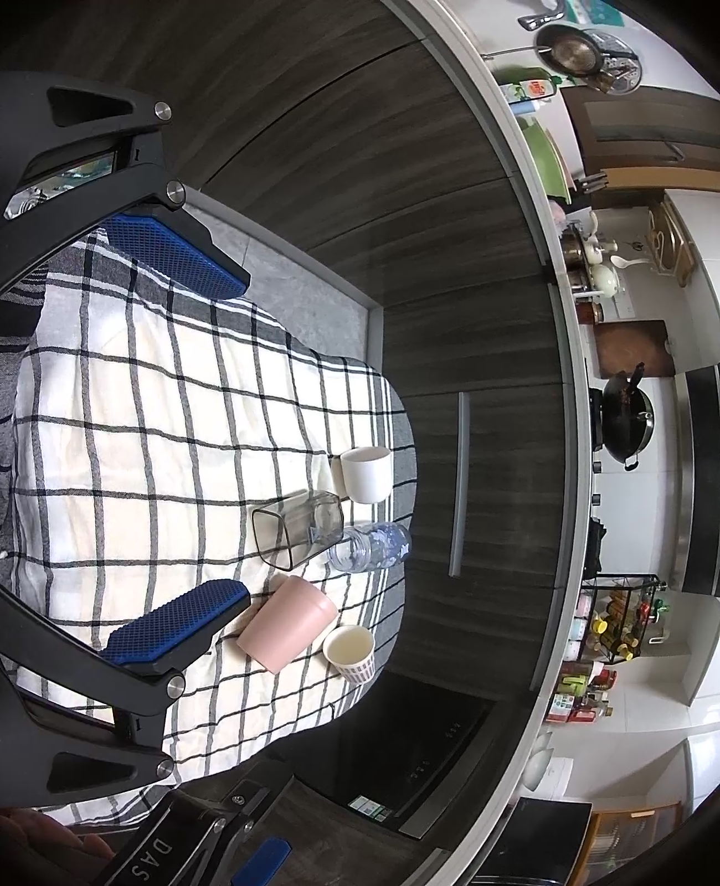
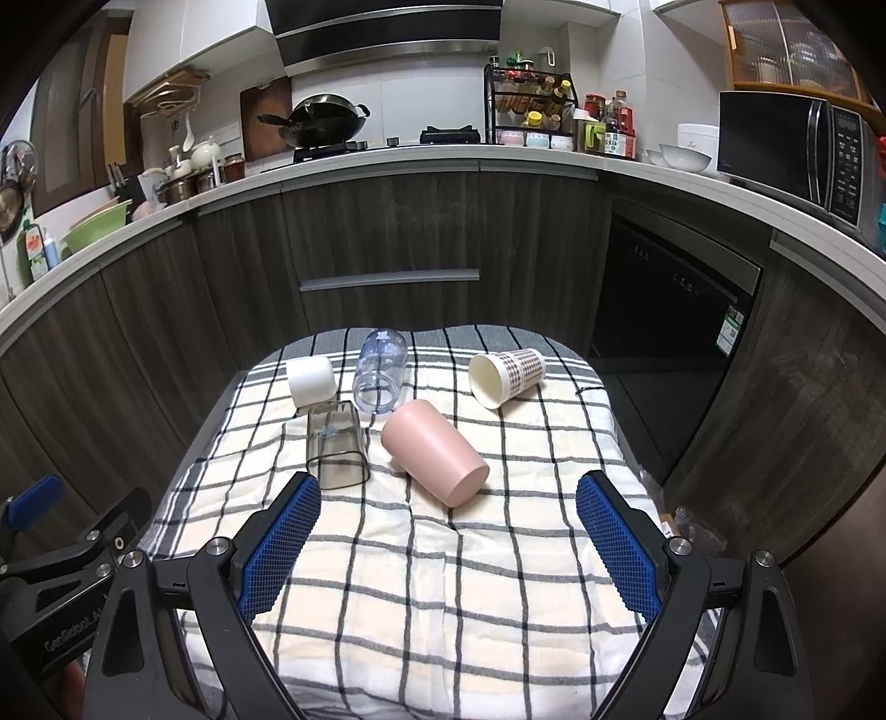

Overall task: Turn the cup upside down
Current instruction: 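Move the right gripper down toward the clear 'Happy Cat' cup lying on its side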

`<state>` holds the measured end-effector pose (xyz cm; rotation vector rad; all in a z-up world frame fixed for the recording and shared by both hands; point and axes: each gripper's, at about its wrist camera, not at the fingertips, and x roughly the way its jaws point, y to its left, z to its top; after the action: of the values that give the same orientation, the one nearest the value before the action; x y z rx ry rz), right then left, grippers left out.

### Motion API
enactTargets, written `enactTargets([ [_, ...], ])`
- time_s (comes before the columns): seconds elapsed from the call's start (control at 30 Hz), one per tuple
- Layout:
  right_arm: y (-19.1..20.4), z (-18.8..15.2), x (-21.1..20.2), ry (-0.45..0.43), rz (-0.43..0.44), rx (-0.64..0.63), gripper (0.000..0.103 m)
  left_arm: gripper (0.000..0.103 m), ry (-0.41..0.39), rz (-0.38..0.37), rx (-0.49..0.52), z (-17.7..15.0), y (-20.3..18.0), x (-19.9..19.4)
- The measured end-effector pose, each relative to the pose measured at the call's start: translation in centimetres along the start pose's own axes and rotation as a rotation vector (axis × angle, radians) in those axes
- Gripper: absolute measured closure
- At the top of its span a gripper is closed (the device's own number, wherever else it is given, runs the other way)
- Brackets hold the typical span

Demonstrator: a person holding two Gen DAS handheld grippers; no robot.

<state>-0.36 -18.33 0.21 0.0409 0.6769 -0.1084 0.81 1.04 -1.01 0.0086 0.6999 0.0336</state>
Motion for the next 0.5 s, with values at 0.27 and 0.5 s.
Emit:
enactTargets([
  [0.27,0.3,0.4,1.0,0.006,0.0,-0.002,0.009,0.0,0.012,0.005,-0.012,0.5,0.2,1.5],
  [0.5,1.0,2.3,4.2,0.013,0.001,-0.015,0.009,0.0,0.003,0.005,-0.028,1.9,0.7,4.0],
])
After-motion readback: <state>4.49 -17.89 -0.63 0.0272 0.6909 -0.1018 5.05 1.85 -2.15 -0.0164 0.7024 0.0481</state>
